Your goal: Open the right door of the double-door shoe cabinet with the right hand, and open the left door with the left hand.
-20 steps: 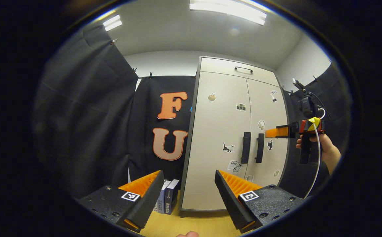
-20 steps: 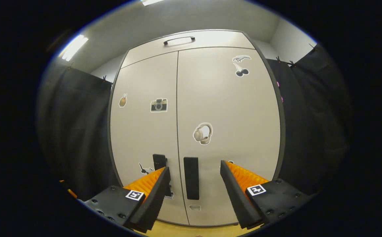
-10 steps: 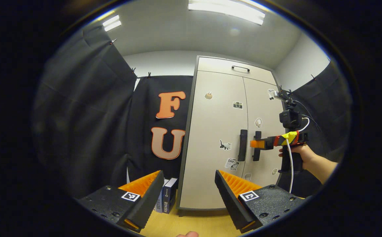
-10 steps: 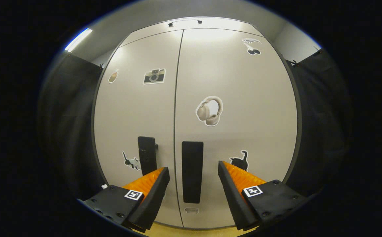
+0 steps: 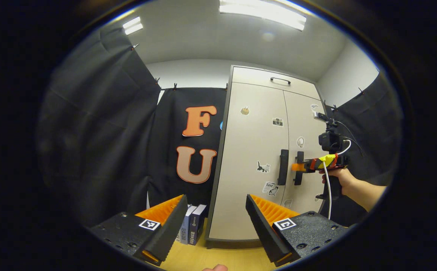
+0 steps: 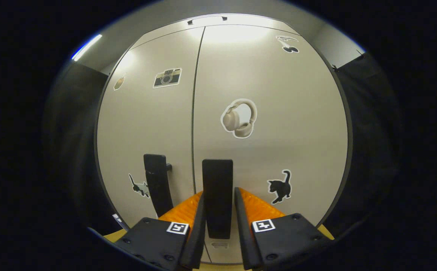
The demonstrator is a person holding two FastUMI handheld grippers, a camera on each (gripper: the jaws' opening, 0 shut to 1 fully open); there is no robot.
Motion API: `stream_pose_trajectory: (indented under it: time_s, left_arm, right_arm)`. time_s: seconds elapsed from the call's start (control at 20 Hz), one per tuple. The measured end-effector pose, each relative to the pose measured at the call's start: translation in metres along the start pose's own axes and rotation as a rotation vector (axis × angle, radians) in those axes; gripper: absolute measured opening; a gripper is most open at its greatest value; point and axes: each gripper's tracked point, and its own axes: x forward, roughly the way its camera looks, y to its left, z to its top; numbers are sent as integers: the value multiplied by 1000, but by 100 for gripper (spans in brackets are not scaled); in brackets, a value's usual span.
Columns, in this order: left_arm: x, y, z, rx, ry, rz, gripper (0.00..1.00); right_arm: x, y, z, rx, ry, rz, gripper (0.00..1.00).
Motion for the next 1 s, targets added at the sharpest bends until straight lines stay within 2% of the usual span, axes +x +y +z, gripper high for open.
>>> stream_pose_trajectory:
  time_s: [0.05, 0.1, 0.15, 0.2, 0.25, 0.3, 0.5, 0.55, 1.0]
  left_arm:
    - [-1, -1, 1, -3, -4, -5, 94]
    - [-4, -2, 2, -6, -8, -8, 94]
    - [-4, -3, 5, -14, -16, -14, 92]
    - [-5, -5, 7, -26, -25, -21, 94]
    - [-6, -8, 8, -33, -22, -32, 94]
    - [-6, -12, 6, -32, -8, -47, 94]
    - [-11, -19, 15, -6, -24, -54, 92]
    - [-11, -24, 15, -5, -23, -59, 94]
    - [-12, -61, 20, -14, -13, -79, 94]
  right_arm:
    - [7, -1, -2, -6, 6, 13, 39]
    - [1, 0, -2, 1, 5, 18, 43]
    - [6, 0, -3, 10, 4, 18, 34]
    - [5, 0, -3, 7, -1, 19, 27]
    - [2, -1, -5, 17, 10, 13, 27]
    - [3, -1, -5, 27, 17, 15, 19]
    - [-13, 0, -5, 39, 39, 68, 20]
    - [-21, -1, -6, 38, 44, 85, 20]
    - [-75, -14, -3, 13, 79, 220, 20]
